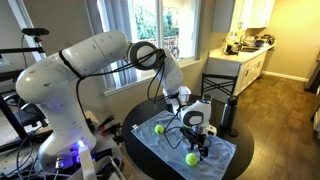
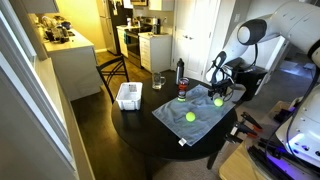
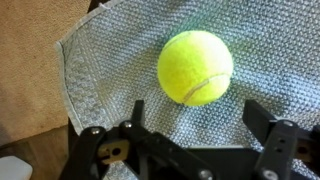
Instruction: Put a tennis ball in the small container
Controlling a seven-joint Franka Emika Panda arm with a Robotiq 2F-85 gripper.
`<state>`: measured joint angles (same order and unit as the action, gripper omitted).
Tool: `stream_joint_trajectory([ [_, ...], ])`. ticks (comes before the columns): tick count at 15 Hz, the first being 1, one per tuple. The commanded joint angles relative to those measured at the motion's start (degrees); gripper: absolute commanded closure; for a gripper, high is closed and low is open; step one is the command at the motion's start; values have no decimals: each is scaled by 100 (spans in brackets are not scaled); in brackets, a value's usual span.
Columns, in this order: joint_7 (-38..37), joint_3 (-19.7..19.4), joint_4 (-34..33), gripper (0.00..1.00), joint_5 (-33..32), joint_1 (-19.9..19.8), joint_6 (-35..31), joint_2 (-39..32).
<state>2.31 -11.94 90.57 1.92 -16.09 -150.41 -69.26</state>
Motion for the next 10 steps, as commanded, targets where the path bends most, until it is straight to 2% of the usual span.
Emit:
stream_joint_trajectory([
  [1, 145, 166, 373, 0, -75, -60, 122, 292],
  [5, 107, 272, 521, 0, -40, -51, 250, 298],
  [10, 43, 84, 670, 0, -80, -49, 520, 376],
])
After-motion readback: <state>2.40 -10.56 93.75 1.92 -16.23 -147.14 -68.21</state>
